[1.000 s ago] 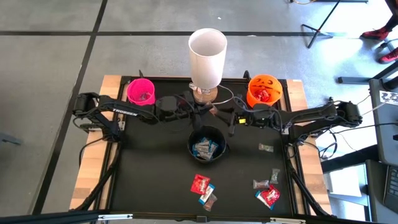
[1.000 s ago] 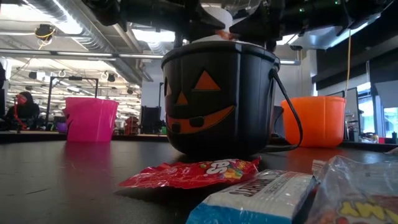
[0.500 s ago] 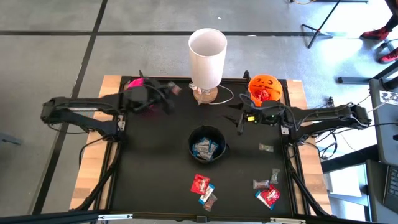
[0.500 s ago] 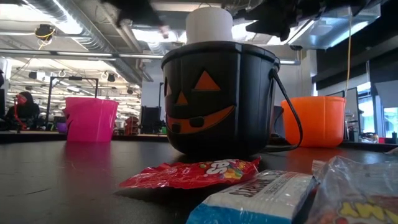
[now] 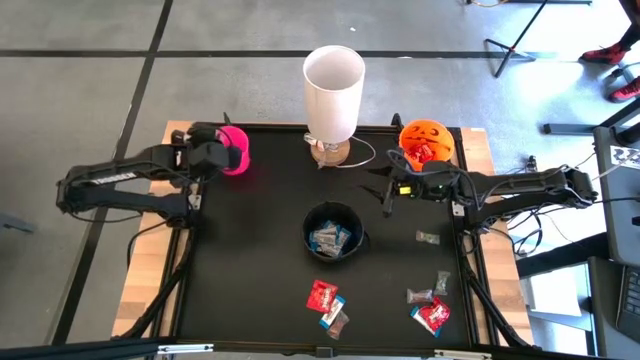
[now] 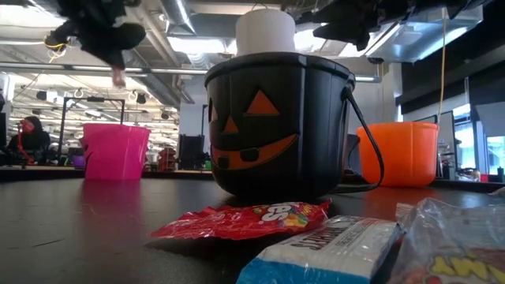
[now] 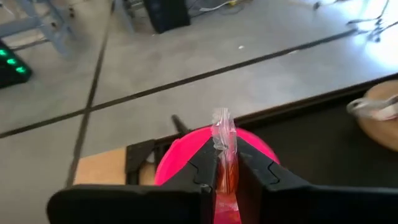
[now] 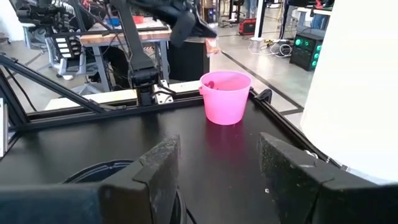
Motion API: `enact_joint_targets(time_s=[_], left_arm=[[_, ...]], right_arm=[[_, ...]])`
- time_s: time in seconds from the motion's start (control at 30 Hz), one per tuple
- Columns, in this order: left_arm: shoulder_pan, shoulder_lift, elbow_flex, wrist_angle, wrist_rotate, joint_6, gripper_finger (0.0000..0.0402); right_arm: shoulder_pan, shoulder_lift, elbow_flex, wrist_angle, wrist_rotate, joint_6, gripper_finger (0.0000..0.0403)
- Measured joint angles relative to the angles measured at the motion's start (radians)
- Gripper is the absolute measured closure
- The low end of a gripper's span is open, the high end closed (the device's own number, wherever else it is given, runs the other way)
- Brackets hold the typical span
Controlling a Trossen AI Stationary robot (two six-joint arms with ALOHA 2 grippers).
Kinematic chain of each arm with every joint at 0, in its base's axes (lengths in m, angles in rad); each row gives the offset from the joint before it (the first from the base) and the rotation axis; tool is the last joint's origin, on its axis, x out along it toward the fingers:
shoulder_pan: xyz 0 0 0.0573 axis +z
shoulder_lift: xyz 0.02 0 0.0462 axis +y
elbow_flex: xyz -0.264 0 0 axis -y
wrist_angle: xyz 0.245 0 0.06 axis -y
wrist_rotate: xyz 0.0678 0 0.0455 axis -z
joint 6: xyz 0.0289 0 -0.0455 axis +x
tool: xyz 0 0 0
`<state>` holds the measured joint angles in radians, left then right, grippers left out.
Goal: Sort candy
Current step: Put the orange gummy into the black bucket, then put the green gummy into the pink bucket
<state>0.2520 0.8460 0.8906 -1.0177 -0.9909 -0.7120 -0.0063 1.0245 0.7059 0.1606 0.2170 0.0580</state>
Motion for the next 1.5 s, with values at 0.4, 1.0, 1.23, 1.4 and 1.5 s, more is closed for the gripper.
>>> enact_joint_targets(time_s=[0.4,1.0,1.23,1.4,1.5], left_arm=[[0.085,0.005,-0.070,0.019,0.042,0.065,0.0283],[-0.163,0.043,-0.070,1.006,0.604,0.532,0.0250],[-0.257,0.100,-0.071,1.083,0.607,0.539,0.0250],[-0.307,0.176,-0.071,1.150,0.608,0.540,0.0250],[-0.322,0.223,-0.071,1.207,0.608,0.561,0.0250]], right_arm=[[0.000,0.000,0.000,-0.006,-0.018,0.039,0.0194],[0.056,-0.035,0.134,-0.620,-0.122,0.097,0.0194],[0.239,-0.028,0.214,-0.965,-0.106,0.189,0.0194],[0.328,-0.017,0.192,-1.213,-0.025,0.515,0.0194],[0.349,-0.020,0.144,-1.295,0.026,0.735,0.0194]])
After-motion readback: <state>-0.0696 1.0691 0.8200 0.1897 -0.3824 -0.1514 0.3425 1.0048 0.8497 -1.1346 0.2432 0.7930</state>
